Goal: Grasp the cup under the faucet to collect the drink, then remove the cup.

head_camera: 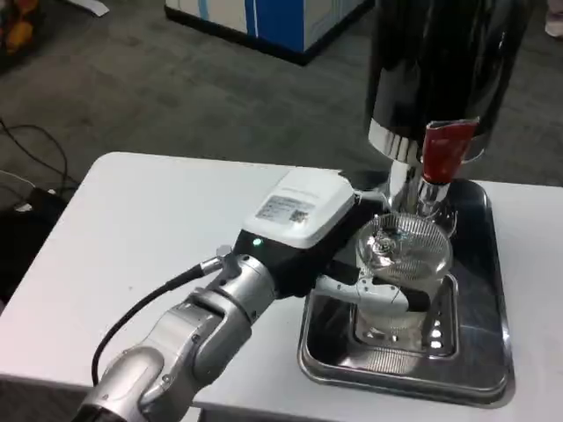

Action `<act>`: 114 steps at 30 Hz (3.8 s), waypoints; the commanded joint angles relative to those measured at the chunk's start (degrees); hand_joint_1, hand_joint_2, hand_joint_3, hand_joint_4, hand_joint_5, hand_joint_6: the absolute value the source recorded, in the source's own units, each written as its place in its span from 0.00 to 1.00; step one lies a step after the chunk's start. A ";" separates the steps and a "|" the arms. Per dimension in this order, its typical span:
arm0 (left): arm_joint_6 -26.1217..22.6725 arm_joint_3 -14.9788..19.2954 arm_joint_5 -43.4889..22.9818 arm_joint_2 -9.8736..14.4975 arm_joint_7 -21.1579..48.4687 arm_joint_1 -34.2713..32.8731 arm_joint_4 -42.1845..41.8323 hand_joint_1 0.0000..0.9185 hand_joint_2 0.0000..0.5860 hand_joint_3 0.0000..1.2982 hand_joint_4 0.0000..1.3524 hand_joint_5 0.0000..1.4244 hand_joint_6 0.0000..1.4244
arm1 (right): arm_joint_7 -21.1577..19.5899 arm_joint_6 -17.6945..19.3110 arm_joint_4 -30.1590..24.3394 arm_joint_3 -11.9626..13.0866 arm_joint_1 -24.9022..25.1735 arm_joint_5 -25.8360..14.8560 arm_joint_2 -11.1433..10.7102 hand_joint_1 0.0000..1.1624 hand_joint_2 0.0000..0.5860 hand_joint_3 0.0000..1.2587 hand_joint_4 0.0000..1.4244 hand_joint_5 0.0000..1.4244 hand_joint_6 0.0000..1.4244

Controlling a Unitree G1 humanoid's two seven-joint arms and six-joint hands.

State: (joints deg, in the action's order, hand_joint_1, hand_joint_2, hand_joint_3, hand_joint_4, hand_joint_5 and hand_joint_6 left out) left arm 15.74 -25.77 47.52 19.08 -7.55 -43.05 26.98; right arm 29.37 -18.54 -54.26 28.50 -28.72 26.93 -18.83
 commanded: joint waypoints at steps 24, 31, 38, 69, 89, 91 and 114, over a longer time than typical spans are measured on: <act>-1.59 5.40 -1.60 4.52 2.35 7.48 -16.08 0.13 0.14 0.28 0.17 0.35 0.58 | -2.05 -0.43 0.77 -2.61 -0.04 -0.35 -0.64 0.29 0.78 0.18 0.02 0.03 0.00; -2.71 11.29 -5.35 7.35 5.74 14.19 -28.05 0.13 0.14 0.27 0.18 0.33 0.52 | -2.45 -1.38 0.62 -3.73 0.85 0.11 -0.64 0.29 0.78 0.18 0.02 0.03 0.00; -0.69 20.45 -15.28 9.82 9.08 18.70 -39.33 0.09 0.15 0.32 0.24 0.31 0.42 | -3.14 -1.91 0.47 -4.16 1.57 0.15 -0.48 0.29 0.78 0.18 0.02 0.04 0.00; -36.38 24.00 -74.17 3.94 45.85 -10.57 -31.26 0.00 0.12 0.05 0.00 0.06 0.02 | -4.79 -1.75 -2.19 -6.76 0.74 0.97 1.07 0.32 0.78 0.18 0.04 0.04 0.00; -37.33 18.60 -66.70 3.81 54.81 -12.38 -20.96 0.00 0.09 0.06 0.00 0.06 0.02 | -5.94 -0.01 -1.86 -4.54 -0.70 -2.58 1.23 0.32 0.77 0.18 0.05 0.04 0.00; -37.05 18.29 -65.79 3.80 55.58 -12.57 -20.15 0.00 0.09 0.06 0.00 0.06 0.02 | -5.99 0.17 -1.86 -4.44 -0.92 -2.81 1.26 0.31 0.77 0.18 0.05 0.04 0.00; -25.39 12.53 -52.15 6.38 58.71 -11.44 -19.69 0.00 0.07 0.09 0.02 0.07 0.02 | -6.06 0.64 -1.35 -3.38 -1.58 -4.79 0.77 0.30 0.76 0.18 0.05 0.04 0.00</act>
State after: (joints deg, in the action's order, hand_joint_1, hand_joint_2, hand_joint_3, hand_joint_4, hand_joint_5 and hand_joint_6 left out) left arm -10.90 -11.29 -7.07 24.42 49.77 -55.42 7.59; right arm 23.90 -18.37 -55.92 24.50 -30.28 22.78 -17.95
